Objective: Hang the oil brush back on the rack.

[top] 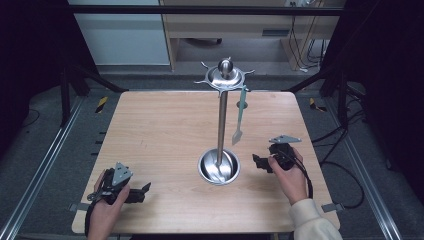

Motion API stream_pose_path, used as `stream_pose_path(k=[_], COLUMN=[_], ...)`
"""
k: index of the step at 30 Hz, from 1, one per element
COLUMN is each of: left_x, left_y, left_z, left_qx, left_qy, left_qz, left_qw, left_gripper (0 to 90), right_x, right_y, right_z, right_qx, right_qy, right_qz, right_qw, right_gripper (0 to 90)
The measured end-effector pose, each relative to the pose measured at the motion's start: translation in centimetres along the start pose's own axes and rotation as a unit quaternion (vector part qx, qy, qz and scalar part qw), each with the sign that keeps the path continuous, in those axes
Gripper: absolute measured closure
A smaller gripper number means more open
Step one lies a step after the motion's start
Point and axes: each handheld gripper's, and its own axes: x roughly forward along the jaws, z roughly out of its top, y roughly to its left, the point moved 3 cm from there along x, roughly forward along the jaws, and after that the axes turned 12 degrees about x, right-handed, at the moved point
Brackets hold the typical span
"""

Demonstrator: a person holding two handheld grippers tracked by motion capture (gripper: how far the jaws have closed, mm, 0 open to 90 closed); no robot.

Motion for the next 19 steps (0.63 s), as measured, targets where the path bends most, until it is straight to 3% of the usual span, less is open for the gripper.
stream_pose_path(k=[14, 17, 19], left_x=[0.1, 0.1, 0.1], left_y=[0.1, 0.0, 0.0], left_z=[0.1, 0.2, 0.2], left_qx=[-0.001, 0.001, 0.003], left_qy=[-0.002, -0.003, -0.002], left_qz=[0.001, 0.001, 0.0], left_qw=[1.0, 1.0, 1.0], left_gripper=[3.0, 3.0, 2.9], right_x=[2.6, 2.5, 2.4], right_y=[-0.5, -0.5, -0.3], right_z=[0.1, -0.2, -0.5], right_qx=[0.029, 0.047, 0.037], right_qy=[-0.007, -0.015, -0.014], right_qz=[-0.015, -0.009, -0.01], right_qw=[0.9994, 0.9987, 0.9991], right_gripper=[12.9, 12.9, 12.9])
